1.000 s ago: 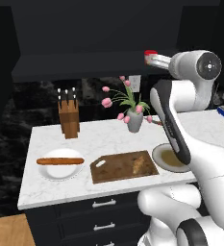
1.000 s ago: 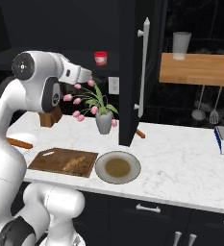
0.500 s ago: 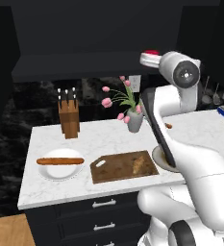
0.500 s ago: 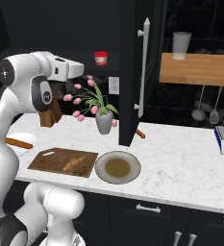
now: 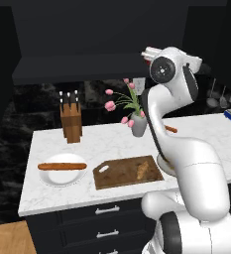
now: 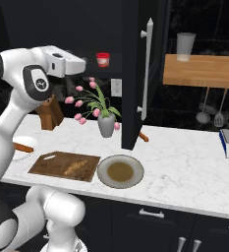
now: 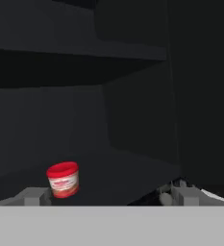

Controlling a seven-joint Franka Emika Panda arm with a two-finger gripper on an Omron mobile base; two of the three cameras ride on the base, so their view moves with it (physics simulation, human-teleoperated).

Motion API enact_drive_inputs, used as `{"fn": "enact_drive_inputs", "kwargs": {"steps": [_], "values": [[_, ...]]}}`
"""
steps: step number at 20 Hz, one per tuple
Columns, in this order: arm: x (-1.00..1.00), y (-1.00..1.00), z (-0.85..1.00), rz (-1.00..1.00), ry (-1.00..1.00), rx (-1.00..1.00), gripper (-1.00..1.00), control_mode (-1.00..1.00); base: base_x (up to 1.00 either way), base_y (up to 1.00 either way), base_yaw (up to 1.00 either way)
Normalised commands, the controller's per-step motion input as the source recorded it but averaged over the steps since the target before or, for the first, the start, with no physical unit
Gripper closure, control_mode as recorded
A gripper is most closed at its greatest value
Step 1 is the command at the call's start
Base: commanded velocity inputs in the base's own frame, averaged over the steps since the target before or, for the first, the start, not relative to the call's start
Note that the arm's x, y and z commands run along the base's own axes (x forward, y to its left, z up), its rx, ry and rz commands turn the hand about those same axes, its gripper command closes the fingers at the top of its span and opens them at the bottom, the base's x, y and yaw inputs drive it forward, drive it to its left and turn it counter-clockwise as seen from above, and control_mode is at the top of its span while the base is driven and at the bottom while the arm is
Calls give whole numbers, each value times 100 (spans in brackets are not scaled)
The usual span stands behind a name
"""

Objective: From the different types of pastries on the counter, select a croissant and place it on the cutting board. Then retrieve a jar of jam from the cabinet and place it alongside the croissant on the cutting board.

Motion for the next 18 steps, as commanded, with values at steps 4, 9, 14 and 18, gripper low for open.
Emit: {"fn": "enact_drive_inputs", "kwargs": {"steps": [4, 9, 14, 18], "values": [[6, 11, 0, -19, 6, 26, -100, -100, 0, 0, 0], [2, -13, 14, -11, 10, 11, -100, -100, 0, 0, 0], [0, 25, 13, 0, 5, -5, -100, -100, 0, 0, 0], [7, 0, -2, 0, 16, -3, -100, -100, 0, 0, 0]]}}
